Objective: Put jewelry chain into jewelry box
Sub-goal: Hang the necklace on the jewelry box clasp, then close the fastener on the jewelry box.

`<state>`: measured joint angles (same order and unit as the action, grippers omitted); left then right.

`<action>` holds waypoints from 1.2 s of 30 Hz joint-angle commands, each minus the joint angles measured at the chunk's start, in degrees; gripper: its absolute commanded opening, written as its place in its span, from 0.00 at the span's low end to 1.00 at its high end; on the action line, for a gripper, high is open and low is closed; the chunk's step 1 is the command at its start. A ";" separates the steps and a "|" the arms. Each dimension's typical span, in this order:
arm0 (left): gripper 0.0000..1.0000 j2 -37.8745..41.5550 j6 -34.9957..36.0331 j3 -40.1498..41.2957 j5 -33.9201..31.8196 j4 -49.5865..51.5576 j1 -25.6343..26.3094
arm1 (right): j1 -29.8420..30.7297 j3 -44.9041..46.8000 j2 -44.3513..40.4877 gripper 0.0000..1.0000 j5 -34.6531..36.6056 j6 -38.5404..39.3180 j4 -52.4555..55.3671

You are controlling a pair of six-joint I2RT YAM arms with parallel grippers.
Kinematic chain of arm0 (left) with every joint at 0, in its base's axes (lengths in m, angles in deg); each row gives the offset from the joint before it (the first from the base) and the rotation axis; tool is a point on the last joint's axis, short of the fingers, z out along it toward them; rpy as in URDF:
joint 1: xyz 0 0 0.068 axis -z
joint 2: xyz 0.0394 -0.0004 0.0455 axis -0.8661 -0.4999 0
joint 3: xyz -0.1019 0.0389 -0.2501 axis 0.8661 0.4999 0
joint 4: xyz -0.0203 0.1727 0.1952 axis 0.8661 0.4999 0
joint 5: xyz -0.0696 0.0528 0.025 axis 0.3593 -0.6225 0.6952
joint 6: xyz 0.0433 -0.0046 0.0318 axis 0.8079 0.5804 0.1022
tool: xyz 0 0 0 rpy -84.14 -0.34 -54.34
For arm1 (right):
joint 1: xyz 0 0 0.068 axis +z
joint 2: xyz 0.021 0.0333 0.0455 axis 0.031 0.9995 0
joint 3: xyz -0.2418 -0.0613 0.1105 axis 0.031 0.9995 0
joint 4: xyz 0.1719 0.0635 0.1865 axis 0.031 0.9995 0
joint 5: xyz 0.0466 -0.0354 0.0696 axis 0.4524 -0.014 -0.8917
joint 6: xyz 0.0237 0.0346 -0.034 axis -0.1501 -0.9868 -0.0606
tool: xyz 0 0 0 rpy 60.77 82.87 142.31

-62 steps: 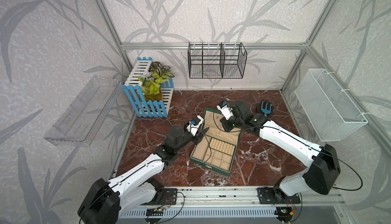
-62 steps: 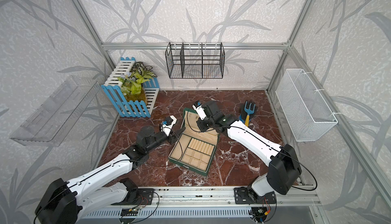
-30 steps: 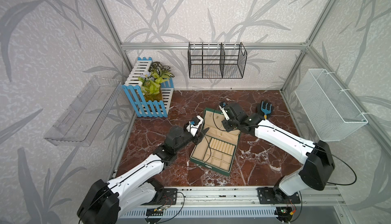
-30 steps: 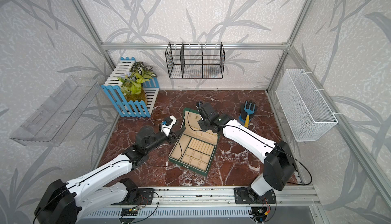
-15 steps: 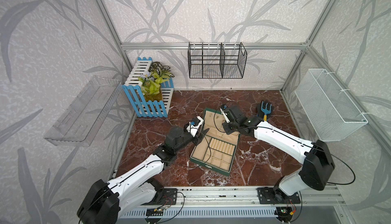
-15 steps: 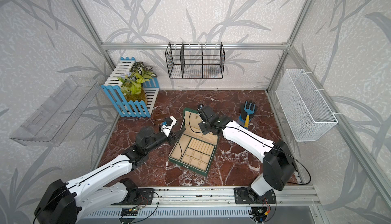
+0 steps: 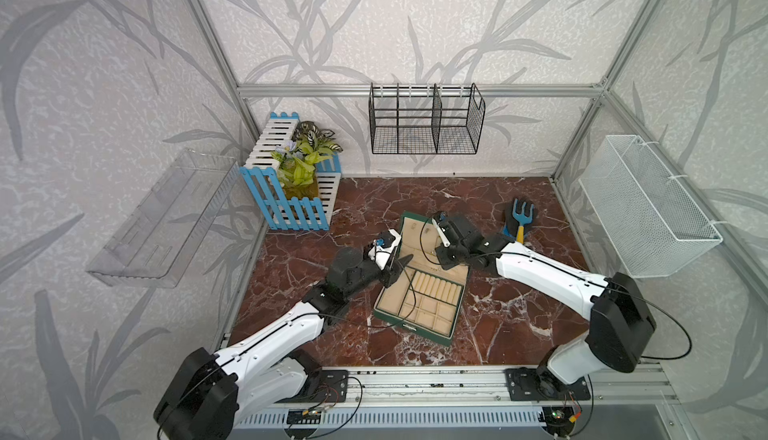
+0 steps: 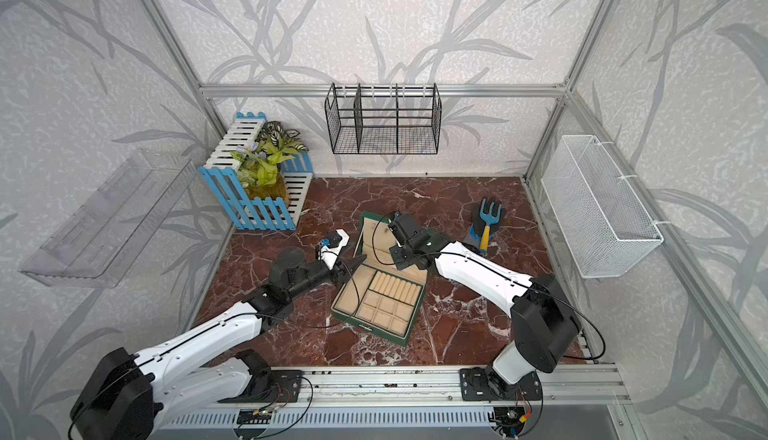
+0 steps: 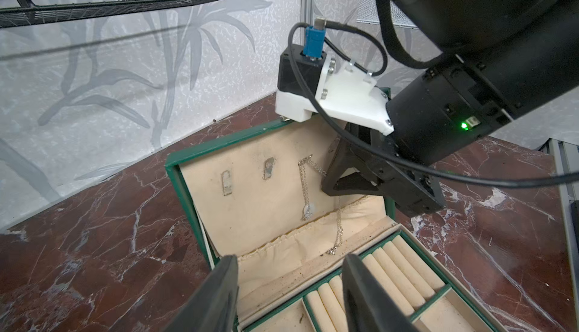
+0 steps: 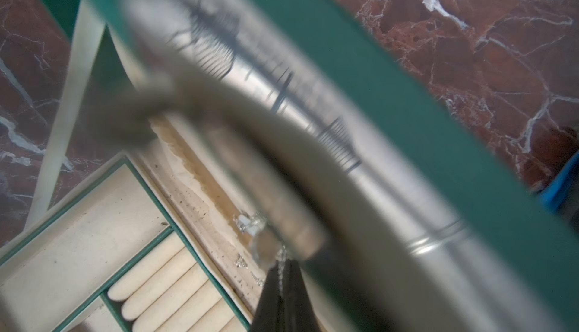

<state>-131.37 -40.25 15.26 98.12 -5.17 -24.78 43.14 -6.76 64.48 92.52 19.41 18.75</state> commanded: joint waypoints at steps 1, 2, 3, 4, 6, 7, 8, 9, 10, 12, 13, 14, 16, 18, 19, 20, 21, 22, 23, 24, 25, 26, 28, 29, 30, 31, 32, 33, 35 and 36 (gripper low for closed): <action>0.56 -0.55 -0.99 0.59 1.02 -0.75 -0.10 | 0.12 1.06 0.69 0.00 -1.03 -1.55 -0.62; 0.56 -0.86 -1.10 0.58 1.09 -0.74 -0.10 | 0.12 1.33 0.64 0.00 -1.38 -1.91 -0.67; 0.56 -0.96 -1.14 0.54 1.17 -0.79 -0.15 | 0.12 1.67 0.53 0.00 -1.61 -2.21 -0.97; 0.56 -1.00 -1.23 0.50 1.28 -0.84 -0.13 | 0.12 2.15 0.34 0.00 -1.79 -2.30 -1.50; 0.56 -1.20 -1.36 0.49 1.41 -0.93 -0.11 | 0.12 2.92 0.01 0.00 -2.03 -2.47 -2.33; 0.56 -1.27 -1.37 0.45 1.43 -0.85 -0.10 | 0.12 3.13 -0.10 0.00 -2.08 -2.50 -2.61; 0.56 -1.33 -1.38 0.49 1.41 -0.86 -0.15 | 0.12 3.24 -0.11 0.00 -2.23 -2.55 -2.83; 0.56 -1.28 -1.38 0.49 1.45 -0.84 -0.10 | 0.12 3.25 -0.11 0.00 -2.54 -2.44 -3.04; 0.56 -1.35 -1.38 0.45 1.46 -0.86 -0.13 | 0.12 3.25 -0.11 0.00 -2.96 -2.34 -3.09; 0.56 -1.53 -1.43 0.41 1.59 -0.86 -0.10 | 0.12 3.18 -0.34 0.00 -3.90 -2.28 -3.43; 0.56 -1.63 -1.50 0.41 1.63 -0.84 -0.15 | 0.12 3.17 -0.67 0.00 -4.22 -2.31 -3.58; 0.56 -1.70 -1.53 0.44 1.71 -0.92 -0.09 | 0.12 3.18 -1.14 0.00 -4.43 -2.28 -3.59; 0.57 -1.88 -1.62 0.41 1.85 -0.93 -0.14 | 0.12 3.28 -2.56 0.08 -4.85 -2.17 -3.36; 0.57 -2.02 -1.78 0.41 2.02 -1.10 -0.13 | 0.12 3.46 -4.56 0.17 -5.89 -1.94 -2.83; 0.57 -2.06 -1.85 0.41 2.19 -1.19 -0.15 | 0.12 3.65 -5.77 0.23 -6.54 -1.91 -2.60; 0.57 -2.13 -1.84 0.41 2.43 -1.20 -0.11 | 0.10 3.98 -6.99 0.30 -7.09 -1.86 -2.29; 0.58 -2.25 -1.90 0.34 2.55 -1.24 -0.10 | 0.12 4.38 -8.32 0.37 -7.62 -1.88 -1.88; 0.58 -2.38 -2.04 0.32 2.64 -1.27 -0.13 | 0.00 4.72 -9.85 0.43 -7.97 -1.92 -1.27; 0.59 -2.54 -2.14 0.32 2.61 -1.36 -0.15 | 0.03 5.13 -11.31 0.46 -8.50 -2.12 -0.79; 0.59 -2.63 -2.24 0.32 2.61 -1.43 -0.10 | 0.03 5.55 -12.75 0.49 -9.22 -2.16 -0.05; 0.60 -2.74 -2.40 0.32 2.61 -1.55 -0.09 | -0.03 5.79 -14.14 0.51 -9.93 -2.11 0.81; 0.60 -2.83 -2.69 0.36 2.66 -1.66 -0.07 | -0.05 5.90 -16.06 0.54 -10.80 -1.81 1.78; 0.60 -3.16 -3.30 0.45 2.74 -2.18 -0.13 | -0.06 5.89 -19.61 0.58 -12.43 -0.37 3.35; 0.60 -3.34 -3.71 0.49 2.77 -2.57 -0.11 | -0.06 5.71 -21.23 0.61 -12.98 0.81 3.82; 0.60 -3.70 -4.06 0.49 3.13 -3.09 -0.09 | -0.04 5.36 -23.36 0.64 -13.29 2.20 4.22; 0.60 -4.00 -4.17 0.42 3.84 -3.49 0.05 | -0.05 5.00 -24.81 0.67 -13.11 4.07 4.53; 0.60 -4.82 -4.30 0.25 5.31 -4.30 0.15 | -0.13 3.90 -25.92 0.73 -12.73 7.63 4.88; 0.60 -5.52 -4.71 0.05 5.95 -4.92 0.28 | -0.39 2.96 -26.12 0.76 -12.15 10.38 5.42; 0.60 -6.89 -5.56 -0.12 6.49 -6.49 0.50 | -1.99 1.09 -24.63 0.82 -11.68 15.65 6.63; 0.60 -7.68 -5.82 -0.23 6.61 -7.13 0.49 | -3.04 -0.28 -23.49 0.88 -11.99 18.53 7.00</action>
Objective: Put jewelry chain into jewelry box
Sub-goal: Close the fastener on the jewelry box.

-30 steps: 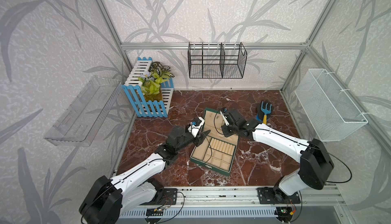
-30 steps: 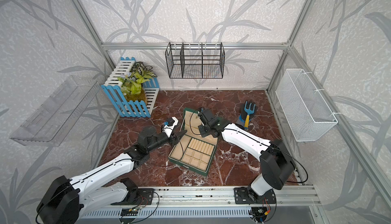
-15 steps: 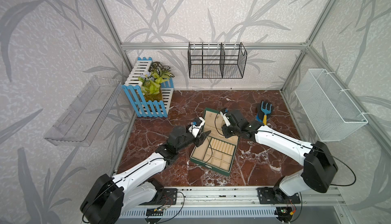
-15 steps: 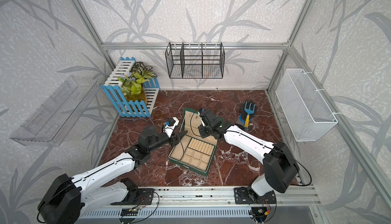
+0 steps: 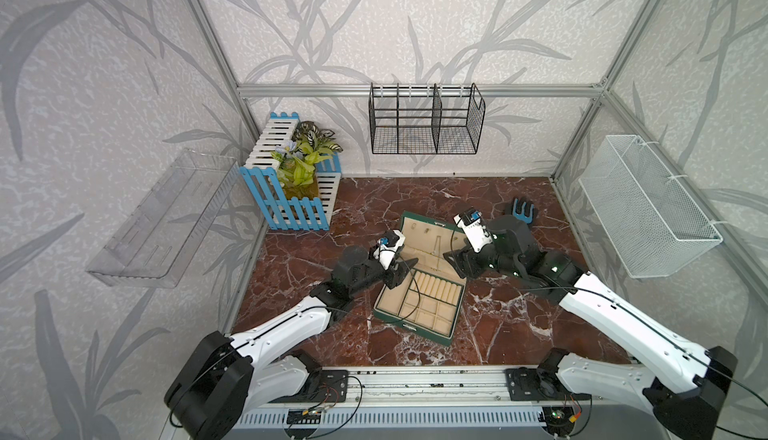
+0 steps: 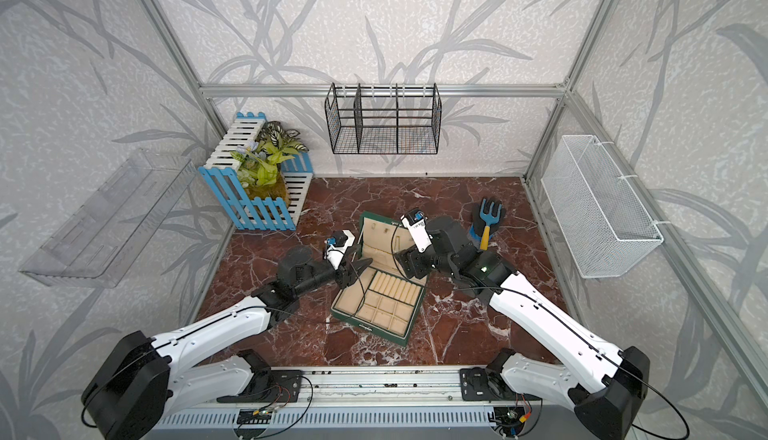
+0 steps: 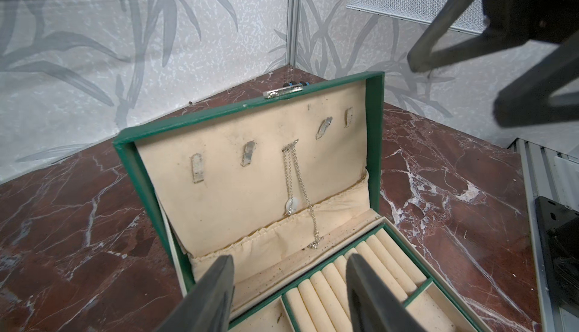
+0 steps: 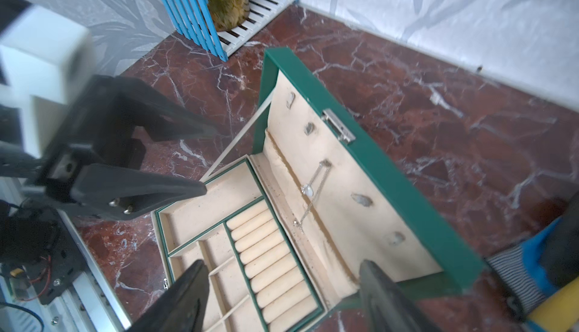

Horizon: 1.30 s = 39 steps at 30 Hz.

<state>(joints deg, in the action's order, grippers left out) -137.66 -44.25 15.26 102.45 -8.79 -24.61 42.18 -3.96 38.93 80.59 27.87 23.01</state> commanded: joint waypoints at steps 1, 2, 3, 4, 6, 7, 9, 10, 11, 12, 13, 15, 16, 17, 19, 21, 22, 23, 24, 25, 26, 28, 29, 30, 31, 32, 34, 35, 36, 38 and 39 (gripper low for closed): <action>0.59 -2.10 -2.12 -0.40 2.38 -3.87 0.30 | -3.19 -4.33 3.68 0.91 -0.49 12.72 2.97; 0.59 -2.54 -2.32 -0.61 2.42 -4.08 0.29 | -4.11 -5.49 5.29 0.94 -1.14 15.06 3.29; 0.59 -2.88 -2.51 -0.72 2.43 -4.29 0.31 | -4.96 -6.80 6.85 0.96 -1.90 17.26 3.49; 0.59 -3.11 -2.70 -0.73 2.36 -4.56 0.37 | -5.68 -7.92 8.58 0.96 -2.79 19.42 3.72; 0.59 -3.48 -2.88 -0.81 2.16 -4.76 0.29 | -7.10 -10.96 12.23 0.97 -5.25 23.23 5.01; 0.59 -3.63 -2.91 -0.89 2.17 -4.69 0.30 | -7.85 -13.20 14.33 0.97 -6.64 24.84 6.31; 0.59 -3.82 -3.00 -0.91 2.06 -4.63 0.41 | -8.64 -17.01 18.31 0.97 -8.07 27.76 9.40; 0.59 -3.86 -3.00 -0.91 1.93 -4.58 0.42 | -8.79 -18.54 20.08 0.97 -8.30 29.07 10.72; 0.59 -4.00 -3.00 -0.91 1.83 -4.54 0.38 | -8.86 -19.87 21.79 0.97 -8.45 30.14 11.77; 0.59 -4.07 -3.00 -0.91 1.72 -4.56 0.41 | -8.99 -20.86 23.21 0.97 -8.46 31.02 12.27; 0.59 -4.16 -3.00 -0.98 1.63 -4.45 0.40 | -9.20 -21.69 24.37 0.96 -8.59 31.82 12.56; 0.59 -4.25 -2.98 -1.08 1.68 -4.35 0.39 | -9.66 -23.41 26.41 0.96 -9.45 32.85 13.37; 0.59 -4.25 -3.00 -1.08 1.77 -4.34 0.43 | -9.81 -24.54 27.46 0.95 -10.19 33.32 14.14; 0.59 -4.34 -2.96 -1.15 1.79 -4.28 0.38 | -9.88 -25.54 28.41 0.95 -10.90 33.56 15.14; 0.59 -4.38 -2.95 -1.30 1.88 -3.97 0.44 | -9.90 -27.44 30.52 0.94 -11.85 34.15 16.73; 0.59 -4.34 -2.81 -1.35 1.88 -3.79 0.38 | -9.91 -28.64 32.34 0.92 -11.84 34.46 17.42; 0.59 -4.31 -2.72 -1.35 1.87 -3.72 0.41 | -9.85 -28.98 32.89 0.91 -11.62 34.65 17.44; 0.59 -4.21 -2.66 -1.33 1.87 -3.64 0.40 | -9.90 -29.33 33.43 0.90 -11.48 34.82 17.51; 0.59 -4.14 -2.68 -1.38 1.87 -3.55 0.38 | -9.89 -29.79 33.59 0.89 -11.24 35.10 17.76; 0.59 -4.12 -2.64 -1.43 1.80 -3.43 0.42 | -9.90 -30.36 35.00 0.89 -10.94 35.31 18.22; 0.59 -4.01 -2.63 -1.44 1.79 -3.32 0.37 | -9.90 -30.89 35.81 0.88 -10.74 35.56 18.79; 0.59 -3.94 -2.52 -1.36 1.71 -3.11 0.39 | -9.85 -31.76 36.98 0.85 -10.16 35.83 19.36; 0.59 -3.92 -2.52 -1.35 1.63 -3.11 0.38 | -9.85 -31.99 37.36 0.84 -9.98 36.04 19.57; 0.59 -3.94 -2.46 -1.35 1.53 -3.03 0.37 | -9.86 -32.36 37.89 0.82 -9.62 36.16 19.92; 0.59 -4.02 -2.41 -1.35 1.53 -3.06 0.40 | -9.90 -32.44 38.11 0.81 -9.30 36.21 19.96; 0.59 -4.03 -2.41 -1.35 1.53 -2.95 0.41 | -9.84 -32.60 38.36 0.78 -9.13 36.19 19.91; 0.59 -4.02 -2.40 -1.42 1.53 -2.94 0.36 | -9.88 -32.78 38.55 0.72 -8.58 36.30 19.85; 0.59 -4.03 -2.42 -1.44 1.53 -2.95 0.39 | -9.86 -32.80 38.58 0.69 -8.37 36.34 19.88; 0.59 -4.01 -2.37 -1.48 1.47 -2.93 0.40 | -9.90 -32.84 38.66 0.65 -8.09 36.35 19.84; 0.59 -3.95 -2.30 -1.48 1.36 -2.75 0.38 | -9.90 -32.81 38.73 0.58 -7.54 36.28 19.72; 0.59 -3.90 -2.22 -1.52 1.27 -2.68 0.36 | -9.87 -32.75 38.79 0.56 -7.34 36.24 19.61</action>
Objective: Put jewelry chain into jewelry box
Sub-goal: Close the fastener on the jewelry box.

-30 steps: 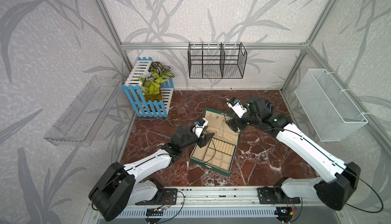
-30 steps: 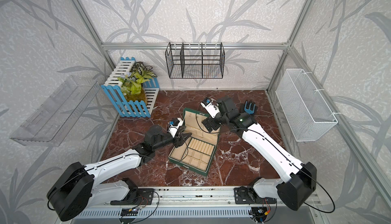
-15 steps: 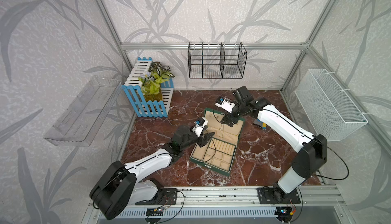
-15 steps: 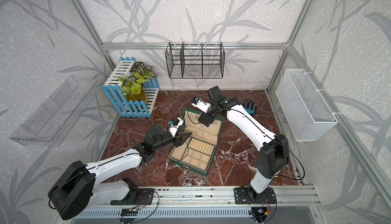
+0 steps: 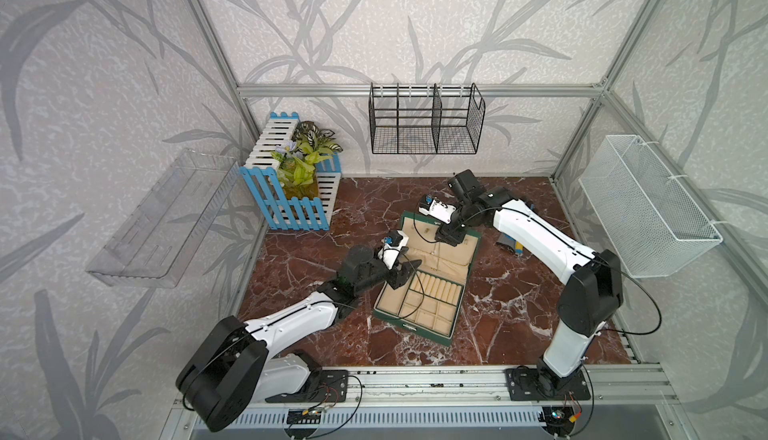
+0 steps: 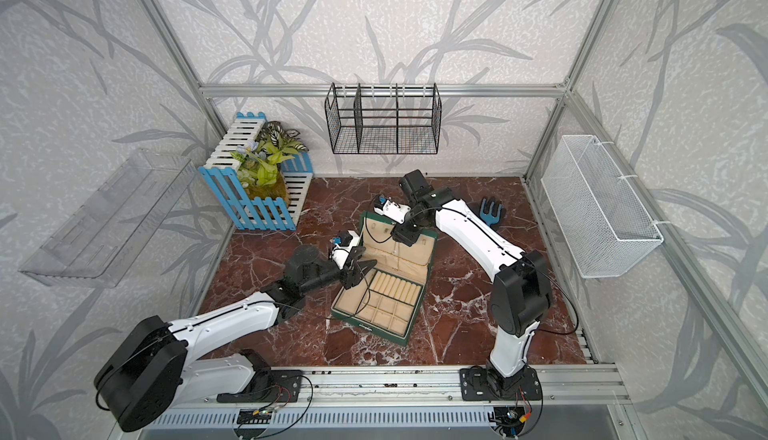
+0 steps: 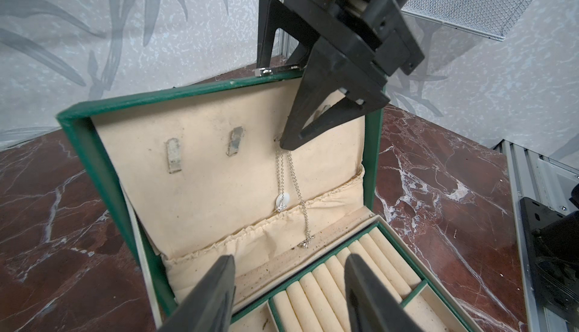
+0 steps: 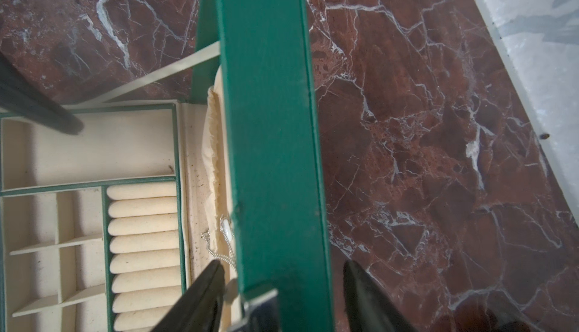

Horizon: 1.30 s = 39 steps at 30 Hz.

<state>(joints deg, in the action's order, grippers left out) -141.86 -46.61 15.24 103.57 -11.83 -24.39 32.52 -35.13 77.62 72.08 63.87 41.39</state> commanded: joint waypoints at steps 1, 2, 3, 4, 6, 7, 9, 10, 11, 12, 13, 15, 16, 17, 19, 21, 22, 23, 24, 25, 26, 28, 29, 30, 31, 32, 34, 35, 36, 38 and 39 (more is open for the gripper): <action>0.59 0.33 0.19 -1.49 0.08 0.47 0.18 | -0.24 -1.51 0.05 0.53 1.22 0.18 1.15; 0.59 0.34 0.23 -1.50 0.02 0.54 0.10 | -0.20 -1.42 0.12 0.51 1.11 0.03 1.00; 0.59 0.37 0.30 -1.50 -0.02 0.65 0.17 | -0.23 -1.39 0.27 0.49 1.16 -0.08 0.92; 0.59 0.40 0.38 -1.50 -0.07 0.80 0.09 | -0.24 -1.40 0.32 0.46 1.24 -0.09 0.84; 0.59 0.42 0.42 -1.50 -0.24 1.11 0.11 | -0.23 -1.45 0.54 0.42 1.75 -0.25 0.63; 0.59 0.48 0.48 -1.46 -0.35 1.14 0.19 | -0.24 -1.43 0.63 0.40 2.15 -0.37 0.53; 0.59 0.75 0.54 -1.34 -0.53 1.18 0.16 | -0.24 -1.23 0.88 0.36 2.97 -0.60 0.33; 0.59 0.85 0.51 -1.26 -0.62 1.24 0.16 | -0.24 -1.08 1.00 0.34 3.35 -0.76 0.23; 0.58 0.94 0.50 -1.24 -0.72 1.25 0.13 | -0.19 -1.01 1.20 0.33 3.68 -0.94 0.25; 0.59 1.00 0.55 -1.24 -0.73 1.33 0.22 | -0.14 -0.99 1.51 0.30 4.02 -0.96 0.32; 0.58 1.09 0.53 -1.16 -0.81 1.29 0.19 | -0.03 -1.08 1.76 0.28 4.43 -1.11 0.37; 0.59 1.09 0.59 -1.15 -0.86 1.43 0.11 | 0.28 -1.32 2.27 0.24 5.25 -1.25 0.61; 0.59 1.08 0.60 -1.15 -0.90 1.55 0.14 | 0.35 -1.54 2.68 0.23 5.60 -1.19 0.74; 0.59 1.06 0.66 -1.09 -0.97 1.62 0.15 | 0.50 -1.64 2.97 0.21 5.98 -1.15 0.95; 0.58 1.06 1.06 -0.99 -1.23 1.76 0.21 | 0.76 -1.85 3.31 0.18 6.32 -0.82 1.15; 0.59 0.92 2.08 -0.89 -1.41 2.01 0.20 | 0.94 -2.04 3.72 0.16 6.30 -0.52 1.16; 0.59 0.67 3.29 -0.96 -1.62 2.56 0.13 | 0.99 -2.01 3.75 0.16 6.09 -0.34 1.09; 0.58 0.58 4.49 -1.16 -1.84 3.14 0.20 | 0.99 -2.21 3.81 0.15 5.49 0.10 1.00; 0.59 0.45 5.90 -1.39 -2.18 3.88 0.15 | 1.03 -2.23 3.87 0.14 4.97 0.42 0.93; 0.58 0.38 7.45 -1.68 -2.68 4.69 0.10 | 1.11 -2.34 3.81 0.13 3.82 0.93 0.91; 0.58 0.39 9.59 -1.90 -2.82 5.40 0.10 | 1.10 -2.62 3.81 0.12 2.45 1.60 0.85; 0.58 0.49 15.10 -2.30 -2.38 7.16 0.12 | 1.11 -2.88 3.63 0.10 -2.03 3.61 1.28; 0.58 0.36 17.82 -2.52 -1.80 8.40 0.07 | 1.12 -2.90 3.63 0.10 -4.01 5.05 1.69; 0.58 0.30 20.61 -2.74 -1.37 9.44 0.07 | 1.15 -3.00 3.66 0.09 -5.90 6.33 2.12; 0.58 0.18 22.93 -2.96 -1.32 10.34 0.07 | 1.26 -3.07 3.63 0.08 -7.91 7.73 2.86; 0.58 -0.14 25.08 -3.24 -1.53 11.23 0.13 | 1.36 -3.06 3.66 0.08 -9.34 9.00 3.31; 0.59 -0.86 29.33 -3.49 -2.95 12.16 0.07 | 1.65 -3.12 3.87 0.06 -11.52 11.68 4.82; 0.59 -1.14 31.09 -3.41 -4.06 11.74 0.07 | 1.73 -3.25 4.15 0.05 -12.14 12.69 5.47; 0.59 -1.44 32.77 -3.09 -5.15 10.88 0.14 | 1.85 -3.48 4.42 0.05 -12.58 13.71 6.10; 0.59 -2.29 36.10 -2.63 -7.05 8.90 0.09 | 1.88 -3.87 4.91 0.05 -13.54 14.88 6.99; 0.59 -2.67 37.43 -2.68 -8.26 8.14 0.00 | 1.91 -4.11 5.09 0.05 -13.90 15.22 7.22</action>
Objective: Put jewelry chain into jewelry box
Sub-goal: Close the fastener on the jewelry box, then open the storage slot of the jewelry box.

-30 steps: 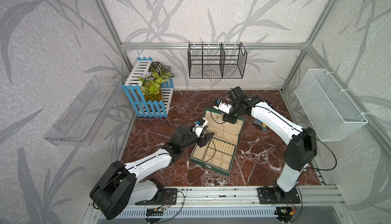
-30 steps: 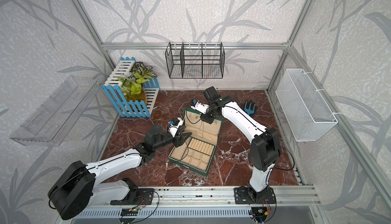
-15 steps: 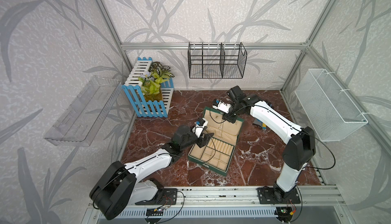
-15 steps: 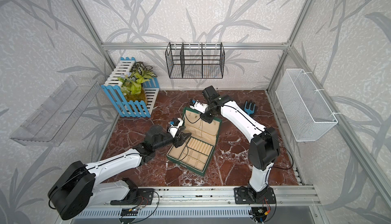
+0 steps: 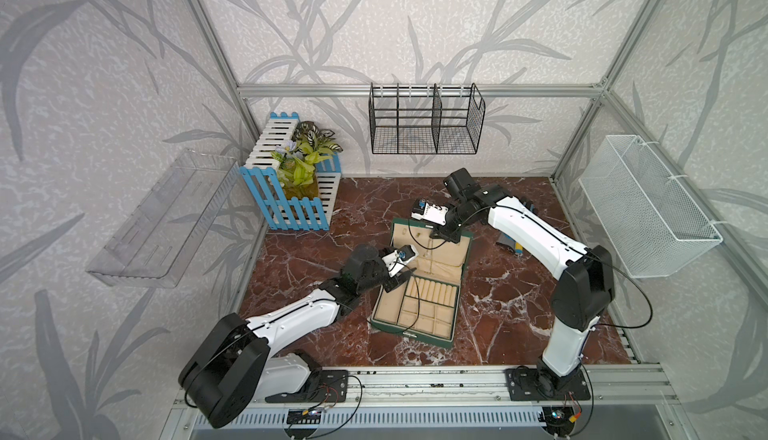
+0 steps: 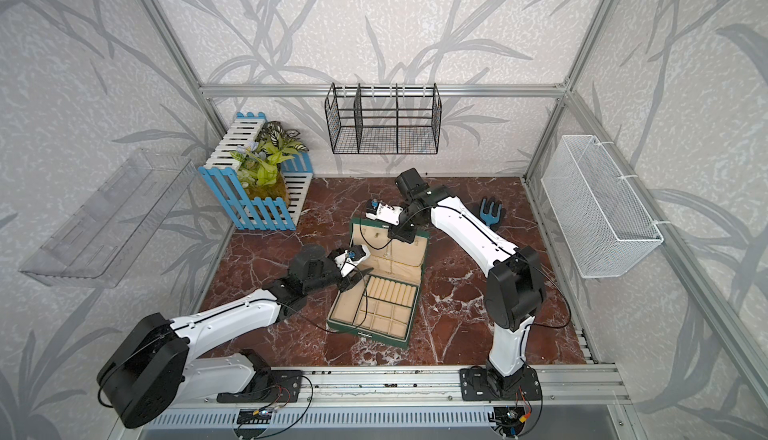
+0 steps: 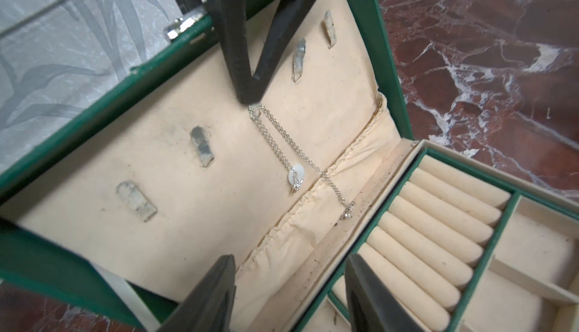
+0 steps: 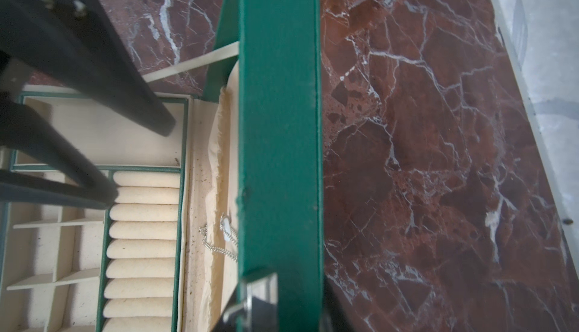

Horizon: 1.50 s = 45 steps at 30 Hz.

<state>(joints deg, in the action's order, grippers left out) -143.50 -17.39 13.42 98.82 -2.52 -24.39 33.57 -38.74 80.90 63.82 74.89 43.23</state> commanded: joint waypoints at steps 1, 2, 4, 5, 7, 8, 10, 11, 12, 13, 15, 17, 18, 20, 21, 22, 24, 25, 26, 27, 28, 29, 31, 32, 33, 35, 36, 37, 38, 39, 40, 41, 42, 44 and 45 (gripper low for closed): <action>0.59 -1.66 9.38 -1.14 -4.55 -1.49 -0.02 | 0.88 -0.46 1.79 0.05 -5.91 4.49 5.41; 0.59 -2.63 10.47 -1.77 -5.35 -1.20 -0.05 | 0.86 -0.49 1.71 0.06 -6.26 4.58 5.20; 0.59 -4.52 12.39 -3.70 -6.16 0.97 -0.05 | 0.82 -0.01 1.39 0.12 -6.71 4.12 4.14; 0.59 -5.57 13.11 -4.76 -6.72 2.12 -0.07 | 0.82 0.28 1.12 0.15 -7.05 3.76 3.58; 0.59 -7.27 14.16 -6.38 -8.22 3.31 -0.09 | 0.88 0.82 0.33 0.22 -7.89 3.01 2.57; 0.59 -7.97 14.82 -7.02 -8.42 3.89 -0.04 | 0.89 0.98 -0.11 0.27 -8.22 2.81 2.24; 0.58 -9.16 15.49 -8.64 -8.46 6.04 -0.10 | 0.83 1.83 -0.92 0.34 -8.50 1.95 1.31; 0.57 -9.90 15.61 -9.59 -8.48 7.83 -0.05 | 0.86 2.23 -1.38 0.37 -8.52 1.67 0.90; 0.56 -10.57 15.53 -10.67 -8.50 9.98 -0.02 | 0.82 2.56 -1.74 0.39 -8.55 1.48 0.46; 0.54 -11.85 15.32 -12.21 -8.78 13.02 -0.02 | 0.83 3.08 -2.39 0.41 -8.85 1.24 0.11; 0.51 -13.56 14.92 -14.06 -9.20 16.65 0.08 | 0.85 4.19 -3.58 0.43 -9.27 0.88 -0.86; 0.48 -15.41 14.96 -15.85 -9.12 19.18 0.13 | 0.82 5.49 -4.87 0.47 -9.59 0.43 -2.16; 0.48 -16.29 14.88 -16.97 -8.97 20.51 0.12 | 0.85 6.15 -5.40 0.49 -9.64 0.17 -2.77; 0.48 -17.82 14.57 -19.65 -8.55 23.39 0.41 | 0.82 7.40 -6.92 0.57 -9.47 -0.73 -3.92; 0.49 -18.30 14.32 -20.73 -8.29 24.57 0.56 | 0.82 8.13 -7.55 0.61 -9.02 -1.45 -4.49; 0.50 -18.63 14.17 -21.63 -8.11 25.43 0.78 | 0.82 8.97 -9.12 0.70 -8.70 -2.26 -5.27; 0.52 -18.61 14.26 -22.56 -7.66 25.86 1.32 | 0.82 11.67 -12.16 0.91 -7.78 -3.99 -7.92; 0.54 -18.59 14.36 -22.96 -7.48 26.02 1.73 | 0.78 13.60 -13.98 0.98 -6.56 -5.69 -9.87; 0.56 -18.70 14.55 -23.55 -7.23 26.44 1.99 | 0.80 15.32 -16.01 0.99 -5.57 -7.10 -11.96; 0.57 -19.01 14.82 -24.34 -7.14 27.08 2.21 | 0.77 17.36 -18.15 0.99 -4.85 -8.21 -14.59; 0.58 -19.55 15.11 -25.54 -7.27 28.43 2.40 | 0.65 19.49 -20.50 0.99 -4.51 -9.29 -17.19; 0.58 -20.16 15.45 -27.20 -7.37 30.31 2.42 | 0.45 22.25 -22.84 0.99 -4.49 -10.13 -20.26; 0.58 -21.92 16.65 -31.21 -7.66 34.95 2.65 | 0.32 26.54 -27.36 0.99 -4.75 -11.93 -23.44; 0.58 -22.42 17.34 -32.79 -7.69 36.90 2.62 | 0.35 28.52 -29.29 0.99 -5.17 -12.87 -24.55; 0.58 -22.67 18.16 -33.94 -7.44 38.14 2.62 | 0.27 30.67 -31.29 0.99 -5.70 -13.97 -25.75; 0.58 -22.69 20.52 -34.78 -6.71 38.70 2.67 | 0.22 34.75 -34.97 0.99 -6.64 -16.20 -27.90; 0.58 -22.86 21.74 -35.07 -6.29 38.70 2.62 | 0.20 37.04 -36.60 0.99 -6.94 -17.06 -28.75; 0.58 -23.04 22.46 -35.60 -5.91 38.89 2.62 | 0.20 38.97 -38.36 0.99 -7.07 -18.10 -29.74; 0.58 -23.56 23.01 -36.53 -5.57 39.56 2.75 | 0.16 40.65 -39.93 0.99 -7.30 -18.87 -30.49; 0.58 -24.20 23.70 -37.74 -4.93 40.88 2.76 | 0.05 42.80 -40.99 0.99 -7.62 -19.62 -30.92; 0.57 -25.01 24.25 -39.16 -4.06 42.40 2.78 | -0.02 44.38 -42.52 0.99 -7.91 -20.35 -31.17; 0.57 -25.98 25.05 -40.74 -3.27 44.41 2.71 | -0.03 45.57 -43.67 0.99 -8.20 -20.85 -31.01; 0.57 -26.56 25.44 -41.88 -2.72 45.46 2.73 | -0.11 46.76 -44.72 0.99 -8.38 -21.61 -30.59; 0.57 -27.30 25.14 -42.98 -1.39 45.74 2.83 | -0.29 48.97 -46.94 0.99 -8.78 -22.92 -30.34; 0.57 -27.82 25.15 -43.54 -0.52 45.80 2.92 | -0.32 50.04 -48.14 0.99 -8.84 -23.55 -30.57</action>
<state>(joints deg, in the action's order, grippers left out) -170.10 5.96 -27.91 94.74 39.53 -21.75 33.57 9.81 35.76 56.67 55.17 14.99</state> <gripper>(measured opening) 0.571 0.990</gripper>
